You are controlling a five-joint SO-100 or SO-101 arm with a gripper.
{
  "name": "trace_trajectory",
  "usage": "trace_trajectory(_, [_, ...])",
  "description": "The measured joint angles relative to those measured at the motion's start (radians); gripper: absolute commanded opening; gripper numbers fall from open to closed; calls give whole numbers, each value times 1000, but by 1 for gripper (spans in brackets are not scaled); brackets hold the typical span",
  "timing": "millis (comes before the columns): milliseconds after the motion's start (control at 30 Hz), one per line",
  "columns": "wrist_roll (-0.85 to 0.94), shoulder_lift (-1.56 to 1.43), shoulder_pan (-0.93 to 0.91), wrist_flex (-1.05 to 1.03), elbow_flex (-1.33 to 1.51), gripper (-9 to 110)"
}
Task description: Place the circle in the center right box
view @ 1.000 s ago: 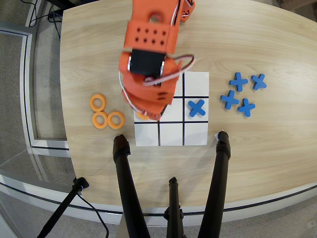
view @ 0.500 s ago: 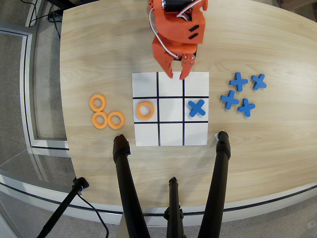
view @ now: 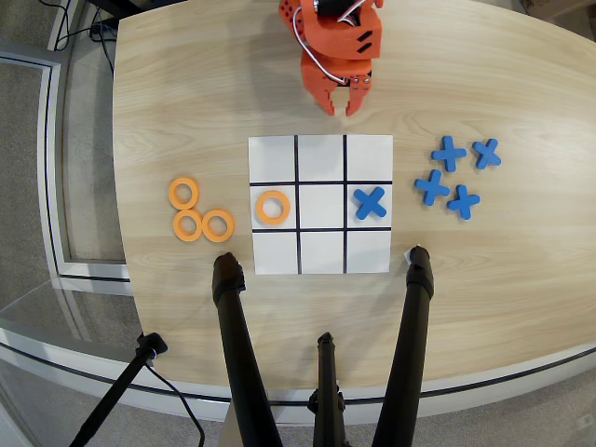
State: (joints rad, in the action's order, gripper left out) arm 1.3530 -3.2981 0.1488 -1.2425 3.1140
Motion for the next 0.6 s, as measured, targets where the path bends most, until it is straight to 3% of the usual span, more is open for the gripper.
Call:
trace_trajectory(367, [3, -63, -74, -31, 32, 0])
trace_trajectory(600, [51, -63, -380, -58, 32, 0])
